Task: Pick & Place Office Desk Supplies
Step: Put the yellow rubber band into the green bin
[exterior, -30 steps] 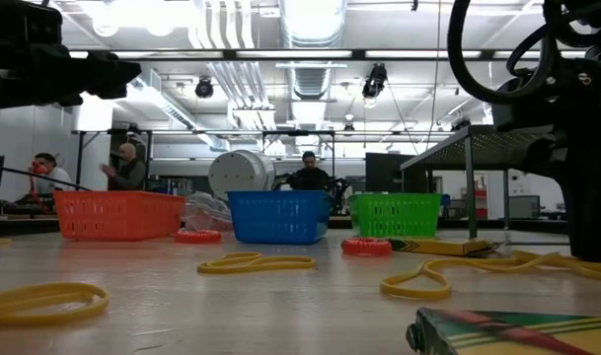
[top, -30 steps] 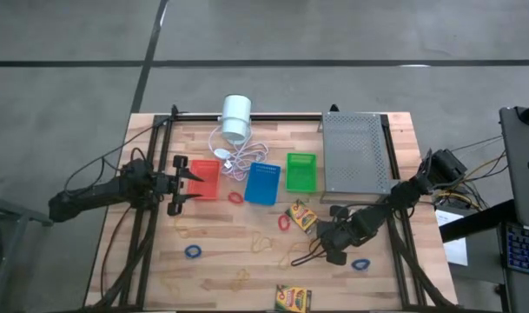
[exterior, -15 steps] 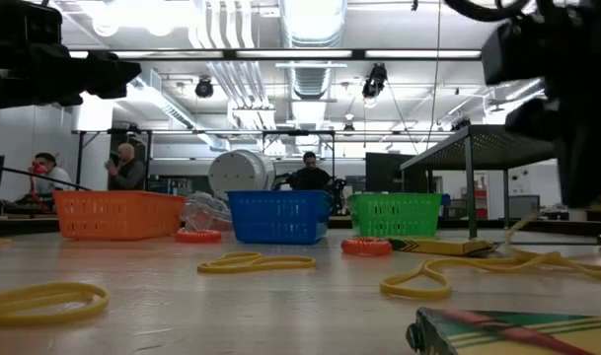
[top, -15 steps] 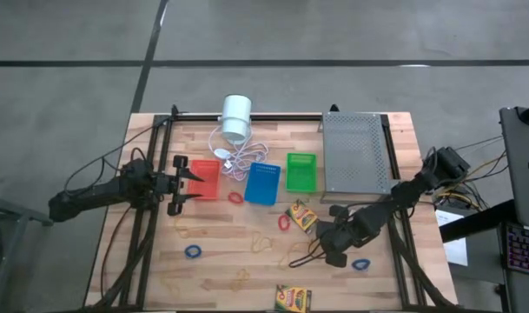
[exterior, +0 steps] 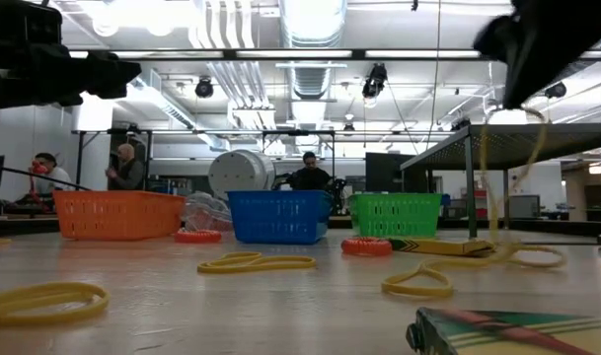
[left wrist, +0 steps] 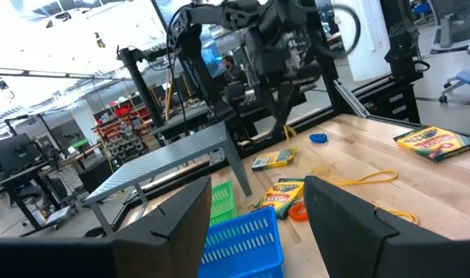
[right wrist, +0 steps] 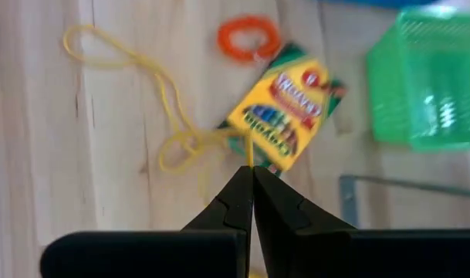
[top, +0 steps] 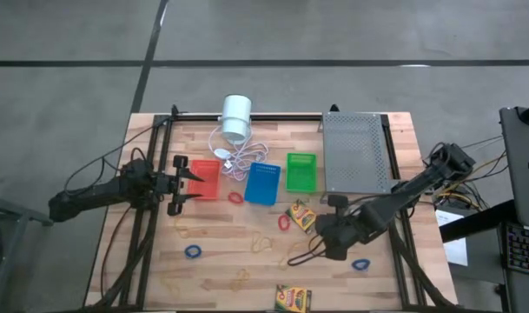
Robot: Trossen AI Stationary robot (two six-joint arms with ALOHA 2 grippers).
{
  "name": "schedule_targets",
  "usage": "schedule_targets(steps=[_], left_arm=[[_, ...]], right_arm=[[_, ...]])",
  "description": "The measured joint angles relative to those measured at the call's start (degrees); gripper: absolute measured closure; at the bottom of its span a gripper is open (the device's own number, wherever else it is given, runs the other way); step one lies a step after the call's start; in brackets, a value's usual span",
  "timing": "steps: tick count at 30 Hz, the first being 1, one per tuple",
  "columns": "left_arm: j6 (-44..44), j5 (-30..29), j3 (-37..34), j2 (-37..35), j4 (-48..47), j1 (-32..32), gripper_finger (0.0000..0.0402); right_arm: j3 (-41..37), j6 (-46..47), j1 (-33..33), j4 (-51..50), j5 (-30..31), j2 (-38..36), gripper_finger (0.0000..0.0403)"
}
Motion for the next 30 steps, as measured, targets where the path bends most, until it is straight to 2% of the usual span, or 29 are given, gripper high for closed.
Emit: schedule_targets(steps=[9,17,24,30], left_arm=[[-0.01,0.00,0.00,0.00,0.00,-0.01,0.0192],[0.00,0.00,-0.01,0.00,0.00,-0.01,0.0192],[0.00,0.00,0.00,0.00,0.00,0.00,0.0192],[-0.01,0.00,-0.02,0.00,0.00,0.00,0.0192]], right_arm=[[4.70,-6.63,-0.75,0.14,11.24,-5.20,0.0395],[6.44,-8.45,-4.82,0.14,22.44,-12.25,0.0395],[7.04,-17.40,-12.26,0.51,23.72,-18.48,0.0394],[7.94,-23.36,-19.98,0.98,20.73,-21.30,0.0394]])
